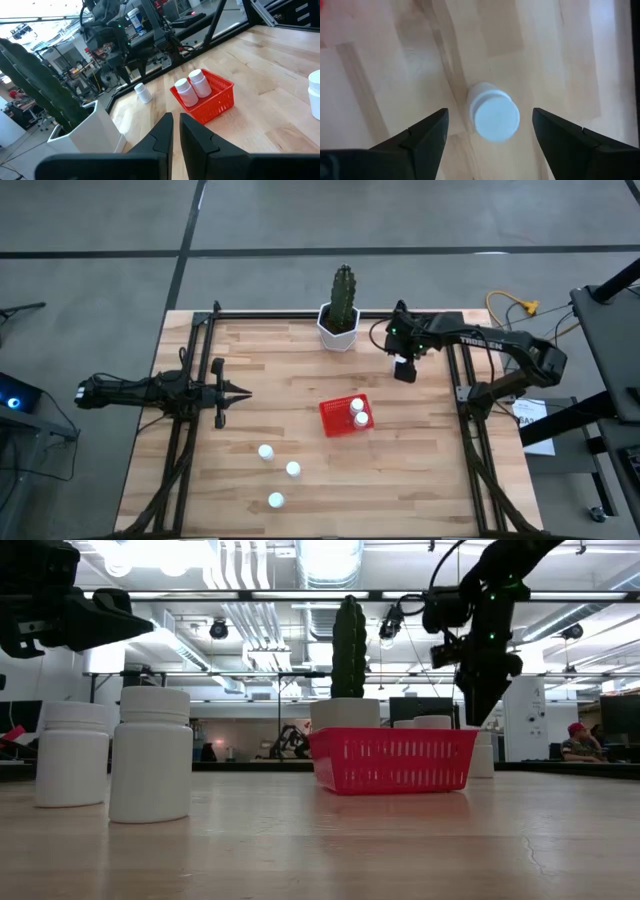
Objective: Pick and place pill bottles into a basket
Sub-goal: Put the white pill bottle into the red bin
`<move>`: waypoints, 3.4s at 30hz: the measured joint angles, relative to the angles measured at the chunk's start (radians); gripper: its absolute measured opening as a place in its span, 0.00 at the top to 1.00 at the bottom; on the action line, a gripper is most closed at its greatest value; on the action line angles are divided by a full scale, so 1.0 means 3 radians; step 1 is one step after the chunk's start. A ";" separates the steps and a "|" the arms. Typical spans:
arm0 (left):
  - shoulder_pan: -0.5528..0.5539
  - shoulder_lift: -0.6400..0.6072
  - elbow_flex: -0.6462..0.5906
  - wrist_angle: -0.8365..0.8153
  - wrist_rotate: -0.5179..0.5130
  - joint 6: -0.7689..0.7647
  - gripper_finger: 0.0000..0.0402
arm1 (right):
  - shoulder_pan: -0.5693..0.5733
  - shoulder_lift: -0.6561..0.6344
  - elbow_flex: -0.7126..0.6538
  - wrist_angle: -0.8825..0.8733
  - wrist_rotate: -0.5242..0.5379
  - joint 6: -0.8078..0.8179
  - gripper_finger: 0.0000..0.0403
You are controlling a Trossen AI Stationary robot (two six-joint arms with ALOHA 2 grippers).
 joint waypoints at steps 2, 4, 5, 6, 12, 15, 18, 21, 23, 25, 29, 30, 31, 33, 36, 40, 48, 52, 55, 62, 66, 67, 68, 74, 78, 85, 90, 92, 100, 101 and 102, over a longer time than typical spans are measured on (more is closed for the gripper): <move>0.0000 0.0000 0.0000 0.0000 0.0000 0.0000 0.96 | 0.0000 0.0036 -0.0035 0.0098 0.0001 -0.0003 0.31; 0.0000 0.0000 0.0000 0.0000 0.0000 0.0000 0.96 | -0.0005 0.0073 -0.0059 0.0140 0.0011 -0.0019 0.31; 0.0000 0.0000 0.0000 0.0000 0.0000 0.0000 0.96 | -0.0015 0.0097 -0.0064 0.0139 0.0023 -0.0026 0.30; 0.0000 0.0000 0.0000 0.0000 0.0000 0.0000 0.96 | -0.0029 0.0121 -0.0066 0.0141 0.0034 -0.0026 0.30; 0.0000 0.0000 0.0000 0.0001 0.0000 0.0000 0.96 | -0.0095 0.0298 -0.0071 0.0151 0.0033 -0.0039 0.30; 0.0000 0.0000 0.0000 0.0000 0.0000 0.0000 0.96 | -0.0103 0.0380 -0.0071 0.0181 0.0021 -0.0063 0.31; 0.0000 0.0000 0.0000 0.0000 0.0000 0.0001 0.96 | -0.0102 0.0469 -0.0071 0.0198 0.0020 -0.0062 0.33; 0.0000 0.0000 0.0000 0.0000 0.0000 0.0000 0.96 | -0.0106 0.0555 -0.0071 0.0215 0.0011 -0.0069 0.37; 0.0000 0.0000 0.0000 0.0000 0.0000 0.0000 0.96 | -0.0106 0.0606 -0.0071 0.0245 0.0009 -0.0066 0.42; 0.0000 0.0000 0.0000 0.0000 0.0000 0.0000 0.96 | -0.0107 0.0651 -0.0071 0.0259 0.0008 -0.0072 0.49; 0.0000 0.0000 0.0000 0.0000 0.0000 0.0000 0.96 | -0.0108 0.0688 -0.0065 0.0266 0.0008 -0.0086 0.60; 0.0000 0.0000 0.0000 0.0000 0.0000 0.0000 0.96 | -0.0108 0.0686 -0.0065 0.0266 0.0007 -0.0092 0.60; 0.0000 0.0000 0.0000 0.0000 0.0000 0.0000 0.96 | -0.0108 0.0675 -0.0066 0.0266 0.0007 -0.0101 0.60; 0.0000 0.0000 0.0000 0.0000 0.0000 0.0000 0.96 | -0.0106 0.0634 -0.0075 0.0269 0.0009 -0.0103 0.60; 0.0000 0.0000 0.0000 0.0000 0.0000 0.0001 0.96 | -0.0106 0.0512 -0.0070 0.0219 -0.0013 -0.0103 0.60; 0.0000 0.0000 0.0000 0.0000 0.0000 0.0000 0.96 | -0.0086 0.0343 -0.0066 0.0141 -0.0078 -0.0089 0.60; 0.0000 0.0000 0.0000 0.0000 0.0000 0.0000 0.96 | 0.0159 -0.0011 -0.0017 -0.0021 -0.0284 0.0053 0.60; 0.0000 0.0000 0.0000 0.0000 0.0000 0.0000 0.96 | 0.0397 -0.0122 0.0057 -0.0076 -0.0289 0.0156 0.60; 0.0000 0.0000 0.0000 0.0000 0.0000 0.0001 0.96 | 0.0592 -0.0171 0.0154 -0.0079 -0.0289 0.0238 0.60; 0.0000 0.0000 0.0000 0.0000 0.0000 0.0000 0.96 | 0.1053 -0.0121 0.0468 -0.0115 -0.0289 0.0373 0.60; 0.0000 0.0000 0.0000 0.0000 0.0000 0.0000 0.96 | 0.1278 -0.0030 0.0699 -0.0136 -0.0283 0.0440 0.60; 0.0000 0.0000 0.0000 0.0000 0.0000 0.0000 0.96 | 0.1329 0.0007 0.0753 -0.0137 -0.0279 0.0448 0.60; 0.0000 0.0000 0.0000 0.0001 0.0000 0.0000 0.96 | 0.1377 0.0051 0.0807 -0.0137 -0.0278 0.0451 0.60; 0.0000 0.0001 0.0000 0.0000 0.0000 0.0000 0.96 | 0.1638 0.0437 0.1193 -0.0254 -0.0194 0.0423 0.60; 0.0000 0.0000 0.0000 0.0000 0.0000 0.0000 0.96 | 0.1793 0.0696 0.1465 -0.0271 -0.0116 0.0340 0.60; 0.0000 0.0000 0.0000 0.0001 0.0000 0.0000 0.96 | 0.1912 0.1136 0.1799 -0.0303 -0.0122 0.0238 0.60; 0.0000 0.0002 0.0000 0.0001 0.0000 0.0000 0.96 | 0.1923 0.1391 0.1862 -0.0311 -0.0127 0.0181 0.60; 0.0000 0.0001 0.0000 0.0001 0.0000 0.0000 0.96 | 0.1916 0.1462 0.1863 -0.0305 -0.0125 0.0152 0.60; 0.0000 0.0001 0.0000 0.0002 0.0000 0.0000 0.96 | 0.1919 0.1563 0.1865 -0.0222 -0.0128 0.0098 0.60; 0.0000 0.0004 0.0000 0.0002 0.0000 0.0000 0.96 | 0.1918 0.1568 0.1865 -0.0207 -0.0128 0.0097 0.60; 0.0000 0.0003 0.0000 -0.0003 0.0000 0.0001 0.96 | 0.1916 0.1569 0.1866 -0.0190 -0.0127 0.0094 0.60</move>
